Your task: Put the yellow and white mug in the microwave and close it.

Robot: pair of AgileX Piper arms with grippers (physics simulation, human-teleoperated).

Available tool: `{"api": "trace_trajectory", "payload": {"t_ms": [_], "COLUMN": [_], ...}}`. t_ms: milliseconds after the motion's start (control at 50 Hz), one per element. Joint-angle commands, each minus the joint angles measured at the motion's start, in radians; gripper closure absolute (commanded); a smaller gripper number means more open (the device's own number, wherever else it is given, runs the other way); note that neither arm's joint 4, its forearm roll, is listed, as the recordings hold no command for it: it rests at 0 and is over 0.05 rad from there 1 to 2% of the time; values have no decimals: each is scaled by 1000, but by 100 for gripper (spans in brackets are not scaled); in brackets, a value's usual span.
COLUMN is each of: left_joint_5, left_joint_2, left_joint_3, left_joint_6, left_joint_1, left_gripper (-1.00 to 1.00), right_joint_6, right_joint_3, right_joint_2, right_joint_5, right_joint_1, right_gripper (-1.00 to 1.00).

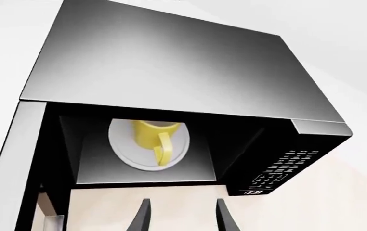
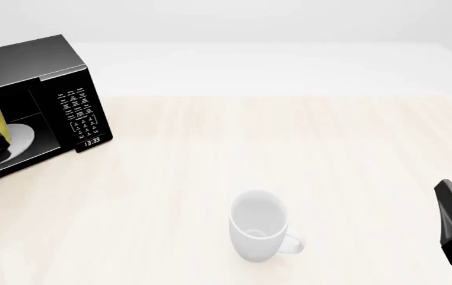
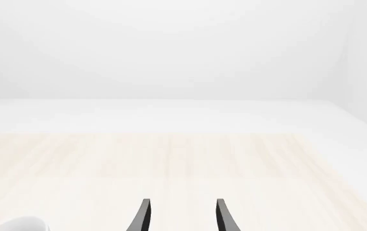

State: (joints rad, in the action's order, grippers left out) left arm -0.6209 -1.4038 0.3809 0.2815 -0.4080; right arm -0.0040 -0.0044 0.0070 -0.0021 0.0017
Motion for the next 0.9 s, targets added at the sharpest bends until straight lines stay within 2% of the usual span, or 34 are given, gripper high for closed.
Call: {"api": "trace_trajectory", "payload": {"t_ms": [20, 120, 400, 680, 900], "left_joint_5": [39, 82, 218, 379, 472], "left_joint_2": [75, 155, 307, 442, 488], "left_joint_3": [-31, -49, -46, 7, 61], "left_joint_6": [7, -19, -32, -52, -52], "left_joint_1": [2, -16, 2, 2, 15], "left_gripper": [-100, -100, -100, -100, -100], "right_joint_6": [0, 0, 0, 0, 0], "right_joint_3": [0, 0, 0, 0, 0], "right_joint_2": [0, 0, 0, 0, 0], "right_joint_5": [0, 0, 0, 0, 0], "right_joint_1": [0, 0, 0, 0, 0], "right_gripper": [-100, -100, -100, -100, -100]}}
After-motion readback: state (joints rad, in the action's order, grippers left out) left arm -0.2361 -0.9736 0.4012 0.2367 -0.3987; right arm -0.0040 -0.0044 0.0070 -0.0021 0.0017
